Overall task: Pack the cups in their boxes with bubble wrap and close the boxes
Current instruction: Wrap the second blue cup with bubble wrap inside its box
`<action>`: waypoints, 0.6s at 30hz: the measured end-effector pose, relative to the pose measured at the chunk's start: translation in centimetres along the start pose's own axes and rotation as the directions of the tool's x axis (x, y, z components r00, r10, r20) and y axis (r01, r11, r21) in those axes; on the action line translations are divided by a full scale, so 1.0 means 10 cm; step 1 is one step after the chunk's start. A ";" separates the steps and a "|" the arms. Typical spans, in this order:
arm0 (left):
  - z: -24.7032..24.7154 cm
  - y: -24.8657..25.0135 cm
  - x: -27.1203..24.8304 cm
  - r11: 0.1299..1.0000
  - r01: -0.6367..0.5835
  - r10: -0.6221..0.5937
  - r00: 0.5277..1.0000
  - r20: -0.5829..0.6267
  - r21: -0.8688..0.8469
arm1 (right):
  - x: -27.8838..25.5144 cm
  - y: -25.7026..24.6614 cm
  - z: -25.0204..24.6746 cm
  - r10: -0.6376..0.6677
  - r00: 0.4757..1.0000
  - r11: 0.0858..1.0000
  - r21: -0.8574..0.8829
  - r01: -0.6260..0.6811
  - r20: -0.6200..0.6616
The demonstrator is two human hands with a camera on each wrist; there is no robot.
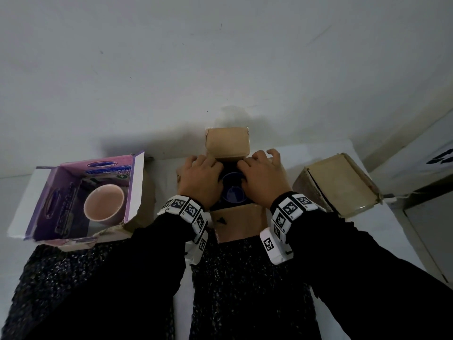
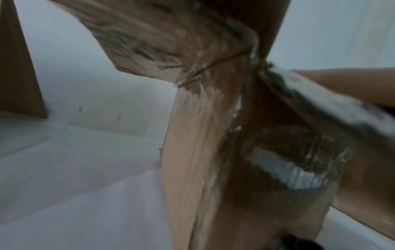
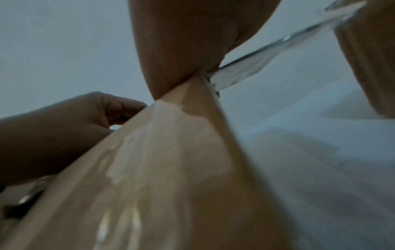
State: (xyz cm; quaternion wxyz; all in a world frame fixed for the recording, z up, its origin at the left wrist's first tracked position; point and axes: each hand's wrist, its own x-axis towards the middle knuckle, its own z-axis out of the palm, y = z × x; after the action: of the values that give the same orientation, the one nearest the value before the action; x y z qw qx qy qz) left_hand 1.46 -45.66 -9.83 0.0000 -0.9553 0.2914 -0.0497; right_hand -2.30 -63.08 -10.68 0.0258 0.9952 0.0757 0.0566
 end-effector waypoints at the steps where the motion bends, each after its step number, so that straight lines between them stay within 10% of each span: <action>1: -0.01 0.01 -0.02 1.000 -0.019 0.018 0.998 -0.058 -0.011 | -0.04 0.00 0.00 0.014 1.000 1.000 0.008 -0.014 -0.019; 9: -0.04 0.17 -0.25 0.993 -0.069 0.057 0.991 0.123 0.094 | -0.18 -0.06 -0.16 0.046 0.997 0.998 0.033 -0.048 0.060; 18: -0.22 0.30 -0.55 0.998 -0.040 0.030 0.977 0.209 0.046 | -0.87 -0.06 -0.38 0.089 0.979 0.936 0.351 -0.019 -0.186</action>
State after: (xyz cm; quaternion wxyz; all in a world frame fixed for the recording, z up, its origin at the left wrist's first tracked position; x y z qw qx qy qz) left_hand -4.97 -45.02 -8.25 0.0554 -0.9496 0.3054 0.0434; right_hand -11.38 -63.66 -7.92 -0.1596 0.9751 0.0593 0.1421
